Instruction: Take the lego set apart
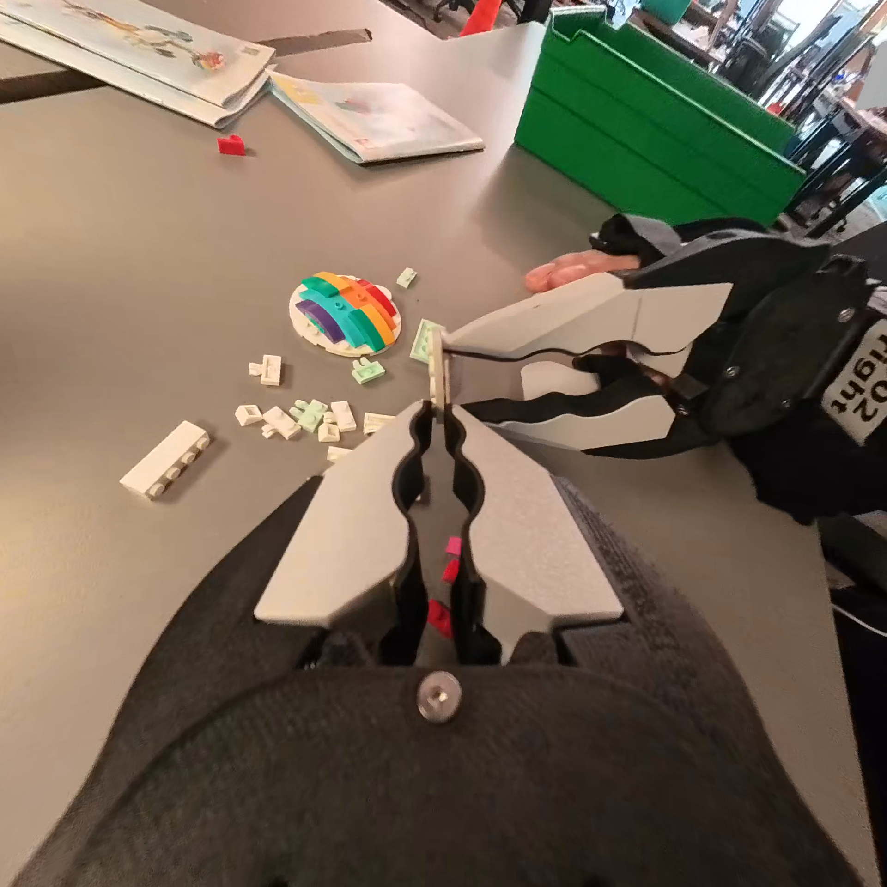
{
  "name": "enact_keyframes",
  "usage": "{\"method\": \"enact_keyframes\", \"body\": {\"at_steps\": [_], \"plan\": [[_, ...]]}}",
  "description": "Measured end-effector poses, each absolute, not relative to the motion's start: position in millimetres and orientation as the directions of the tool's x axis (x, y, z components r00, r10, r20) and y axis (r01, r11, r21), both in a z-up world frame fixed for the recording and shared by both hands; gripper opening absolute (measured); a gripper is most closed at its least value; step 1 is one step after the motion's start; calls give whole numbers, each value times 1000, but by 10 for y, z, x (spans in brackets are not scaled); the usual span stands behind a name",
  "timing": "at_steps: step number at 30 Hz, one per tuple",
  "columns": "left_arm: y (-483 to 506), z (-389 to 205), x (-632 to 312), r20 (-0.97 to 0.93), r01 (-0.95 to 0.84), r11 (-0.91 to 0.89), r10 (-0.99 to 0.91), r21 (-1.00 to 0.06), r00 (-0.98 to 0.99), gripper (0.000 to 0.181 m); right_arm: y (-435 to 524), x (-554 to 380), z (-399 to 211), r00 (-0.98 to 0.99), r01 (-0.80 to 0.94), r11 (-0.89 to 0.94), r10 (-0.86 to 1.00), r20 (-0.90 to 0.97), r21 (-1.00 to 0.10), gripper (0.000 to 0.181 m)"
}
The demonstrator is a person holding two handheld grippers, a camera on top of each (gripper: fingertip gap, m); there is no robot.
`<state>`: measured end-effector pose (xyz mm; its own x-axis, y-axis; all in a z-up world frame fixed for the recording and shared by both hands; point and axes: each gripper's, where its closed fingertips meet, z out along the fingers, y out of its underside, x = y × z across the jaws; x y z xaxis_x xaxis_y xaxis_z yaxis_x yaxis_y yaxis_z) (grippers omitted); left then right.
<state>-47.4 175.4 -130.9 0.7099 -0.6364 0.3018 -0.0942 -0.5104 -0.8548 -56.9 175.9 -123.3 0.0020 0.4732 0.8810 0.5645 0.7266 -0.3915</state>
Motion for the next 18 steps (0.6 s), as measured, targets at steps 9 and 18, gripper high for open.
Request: {"method": "enact_keyframes", "body": {"at_steps": [9, 18], "plan": [[1697, -1393, -376, 177, -249, -468, -693, -848, 699, 5, 1769, -550, -1364, -19, 655, 639, 549, 836, -404, 25], [1634, -1403, -347, 110, -322, -430, -724, -844, 681, 6, 1692, -501, -1390, -60, 573, 611, 696, 715, -547, 26]]}}
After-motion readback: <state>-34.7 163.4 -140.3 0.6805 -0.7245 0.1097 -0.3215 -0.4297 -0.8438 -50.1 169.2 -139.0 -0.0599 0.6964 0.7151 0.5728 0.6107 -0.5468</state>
